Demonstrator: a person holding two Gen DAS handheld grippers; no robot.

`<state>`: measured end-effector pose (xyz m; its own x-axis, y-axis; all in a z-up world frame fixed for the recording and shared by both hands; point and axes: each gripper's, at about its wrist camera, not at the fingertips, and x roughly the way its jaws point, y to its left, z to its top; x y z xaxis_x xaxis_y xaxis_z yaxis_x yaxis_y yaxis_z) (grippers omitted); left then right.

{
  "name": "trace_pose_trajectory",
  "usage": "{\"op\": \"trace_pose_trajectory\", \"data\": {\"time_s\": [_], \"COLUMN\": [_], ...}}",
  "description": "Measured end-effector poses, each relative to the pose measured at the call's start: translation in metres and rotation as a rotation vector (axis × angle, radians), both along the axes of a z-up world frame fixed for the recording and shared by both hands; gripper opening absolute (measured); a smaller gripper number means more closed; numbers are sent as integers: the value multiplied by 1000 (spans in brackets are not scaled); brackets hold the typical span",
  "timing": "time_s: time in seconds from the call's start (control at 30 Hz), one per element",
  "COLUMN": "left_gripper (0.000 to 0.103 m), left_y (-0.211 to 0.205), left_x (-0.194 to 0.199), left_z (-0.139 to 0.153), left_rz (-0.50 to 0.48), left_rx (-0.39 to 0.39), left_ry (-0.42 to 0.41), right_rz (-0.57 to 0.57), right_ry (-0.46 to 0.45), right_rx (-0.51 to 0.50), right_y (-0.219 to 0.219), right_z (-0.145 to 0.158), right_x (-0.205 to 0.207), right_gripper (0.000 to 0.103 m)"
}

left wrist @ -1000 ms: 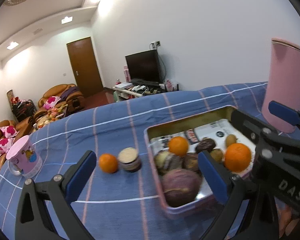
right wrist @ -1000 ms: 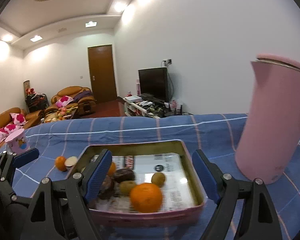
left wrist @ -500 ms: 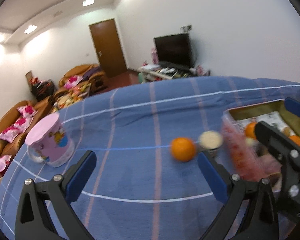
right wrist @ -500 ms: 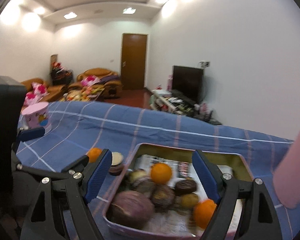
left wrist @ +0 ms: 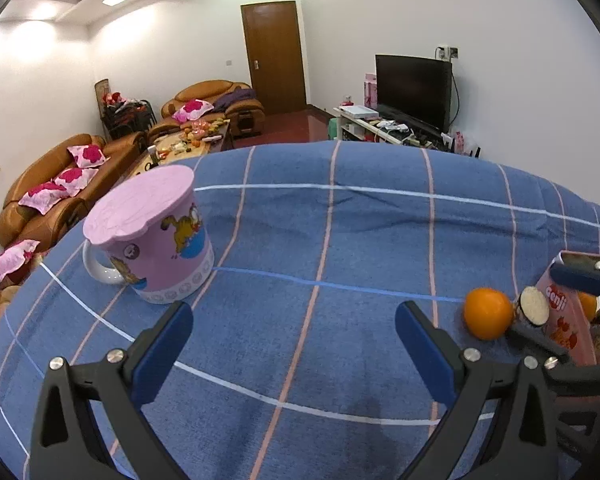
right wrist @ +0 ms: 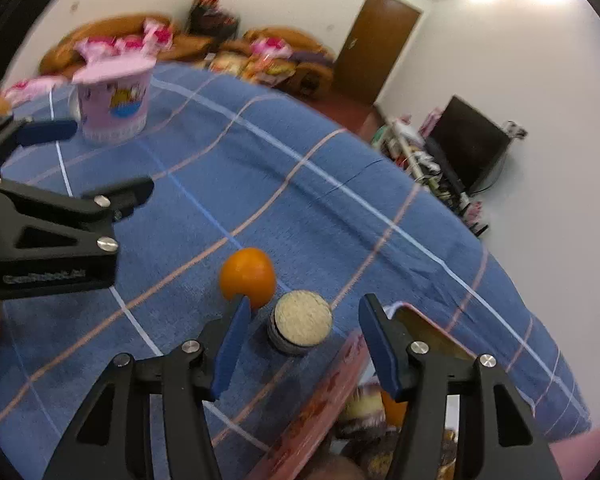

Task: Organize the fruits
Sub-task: 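Reach the left gripper toward the orange while the right grasps the beige-topped jar, then grasp the orange with the left gripper while the right lifts the jar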

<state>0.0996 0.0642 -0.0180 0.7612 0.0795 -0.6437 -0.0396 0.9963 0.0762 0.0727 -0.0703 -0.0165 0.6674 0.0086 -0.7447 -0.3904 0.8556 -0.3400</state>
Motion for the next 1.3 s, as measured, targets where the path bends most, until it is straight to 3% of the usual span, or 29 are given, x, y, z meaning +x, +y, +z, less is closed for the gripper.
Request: {"op": "trace_pose_trajectory", "data": {"time_s": [0.2,0.23,0.27,0.37,0.47,0.53,0.6,0.7,0.8,0.97,1.07,1.3], "left_gripper": [103,103,103,103,103,103,103,102,99,82,72,53], "left_y": [1,1,1,2,2,2,3,2,-7,-45,-74,-113], "left_x": [0,0,-1,-1,-1,-2,-3,-4,-7,1,10,36], "left_z": [1,1,1,1,1,2,5,6,7,1,-2,-20], "left_rz": [-5,-7,-8,-7,-10,-24,-40,-73,-128,-213,-247,-209], "left_rx": [-6,-6,-6,-8,-20,-37,-72,-128,-166,-172,-146,-63], "left_ry": [-3,-3,-2,-2,-2,-6,-17,-14,-19,31,67,184], "right_rz": [27,23,15,7,-5,-30,-77,-134,-191,-291,-306,-330], "right_ry": [182,205,231,229,219,173,95,-91,-256,-433,-490,-504], "right_rx": [-96,-90,-77,-118,-68,1,135,273,306,286,263,295], "right_y": [8,7,6,5,2,-3,-15,-27,-34,-44,-44,-53], "right_z": [-12,-11,-10,-10,-4,6,23,48,59,56,54,56], "right_x": [19,22,25,24,20,14,3,-29,-59,-86,-96,-100], "right_gripper": [53,51,42,40,40,40,40,40,40,40,40,40]}}
